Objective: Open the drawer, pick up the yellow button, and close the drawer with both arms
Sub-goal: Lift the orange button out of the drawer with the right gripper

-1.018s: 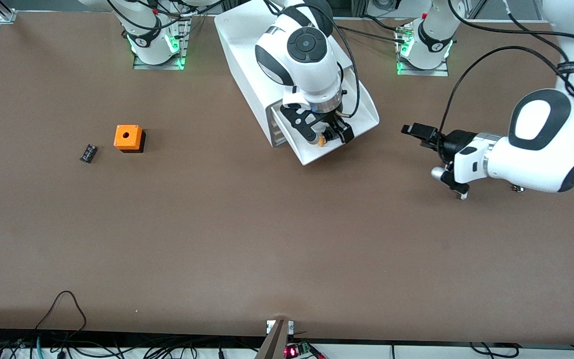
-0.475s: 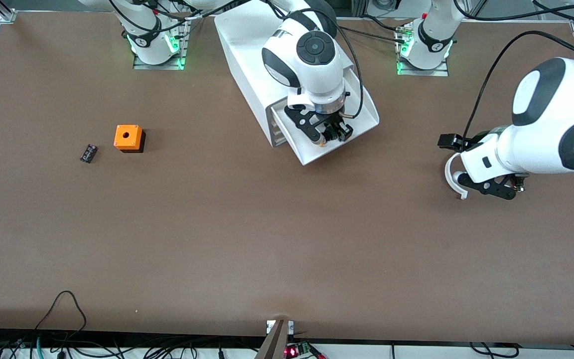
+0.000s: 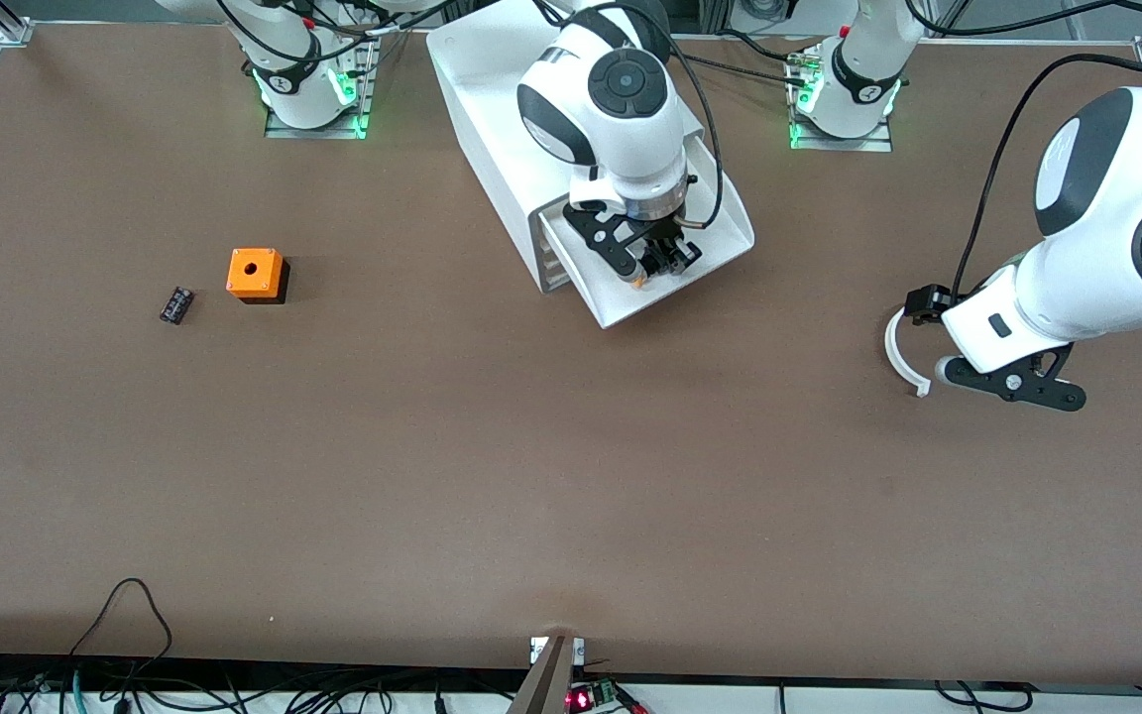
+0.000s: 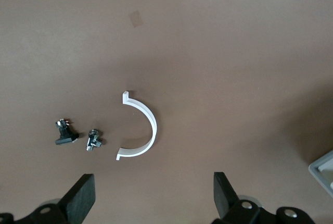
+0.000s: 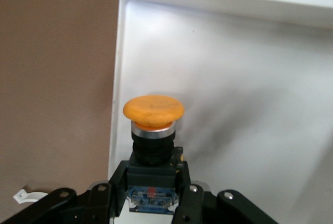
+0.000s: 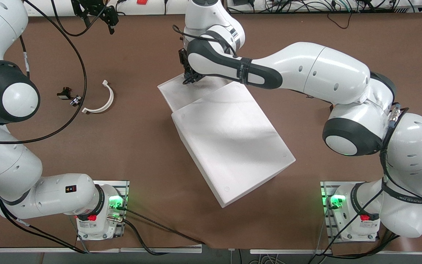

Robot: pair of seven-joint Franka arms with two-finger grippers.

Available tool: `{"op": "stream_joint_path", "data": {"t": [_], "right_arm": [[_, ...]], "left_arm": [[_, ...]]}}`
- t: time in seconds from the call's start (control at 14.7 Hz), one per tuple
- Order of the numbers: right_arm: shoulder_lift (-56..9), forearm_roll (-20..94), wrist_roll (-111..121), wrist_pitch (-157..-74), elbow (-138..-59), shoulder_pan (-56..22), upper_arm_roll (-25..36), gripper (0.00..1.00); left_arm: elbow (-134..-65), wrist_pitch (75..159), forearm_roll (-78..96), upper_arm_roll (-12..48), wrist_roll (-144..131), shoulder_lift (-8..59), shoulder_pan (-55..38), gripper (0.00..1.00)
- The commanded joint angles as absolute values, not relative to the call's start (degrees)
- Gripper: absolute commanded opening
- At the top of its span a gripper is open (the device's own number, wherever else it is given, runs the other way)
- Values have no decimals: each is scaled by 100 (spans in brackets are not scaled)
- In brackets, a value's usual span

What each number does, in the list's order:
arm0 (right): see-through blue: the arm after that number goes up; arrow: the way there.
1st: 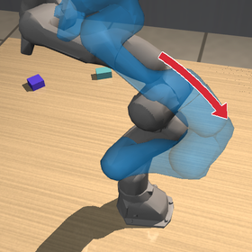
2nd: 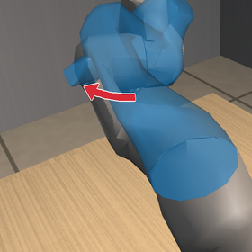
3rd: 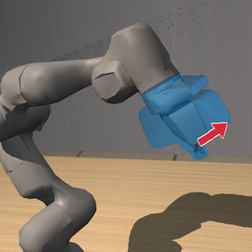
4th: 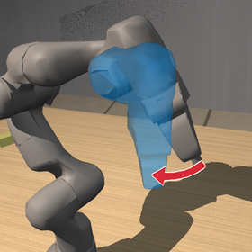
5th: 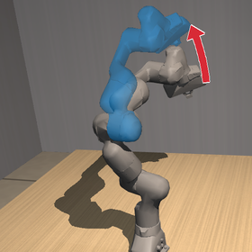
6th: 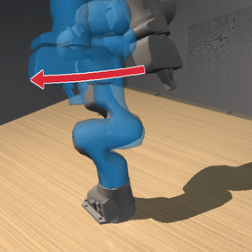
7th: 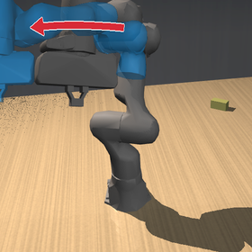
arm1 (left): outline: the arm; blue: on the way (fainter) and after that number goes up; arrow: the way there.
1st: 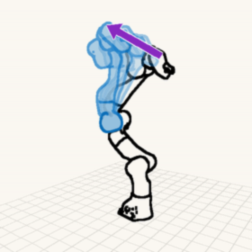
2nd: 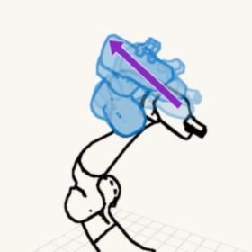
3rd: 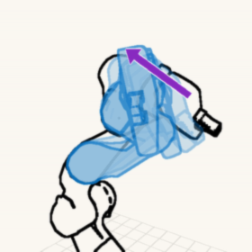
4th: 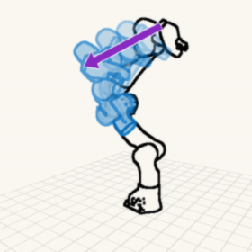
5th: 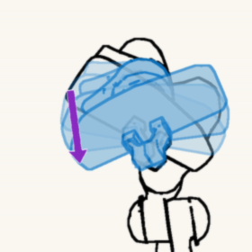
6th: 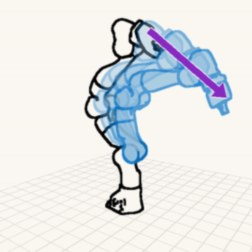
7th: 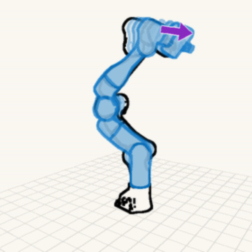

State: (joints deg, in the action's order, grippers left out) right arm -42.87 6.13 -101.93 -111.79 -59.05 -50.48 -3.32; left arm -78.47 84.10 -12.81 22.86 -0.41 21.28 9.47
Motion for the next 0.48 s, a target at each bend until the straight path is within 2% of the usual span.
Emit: {"op": "stream_joint_path", "data": {"t": [0.0, 0.41], "right_arm": [[-3982, 563, -10170, -10917, -5889, -4923, -316, 0], [-3534, 580, -8143, -10074, -5889, -4054, -351, 0]], "left_arm": [[-7638, 8498, -1196, 2285, -430, 2276, 923, 100], [-7856, 8631, -502, 2276, -2061, 2241, 984, 100]]}}
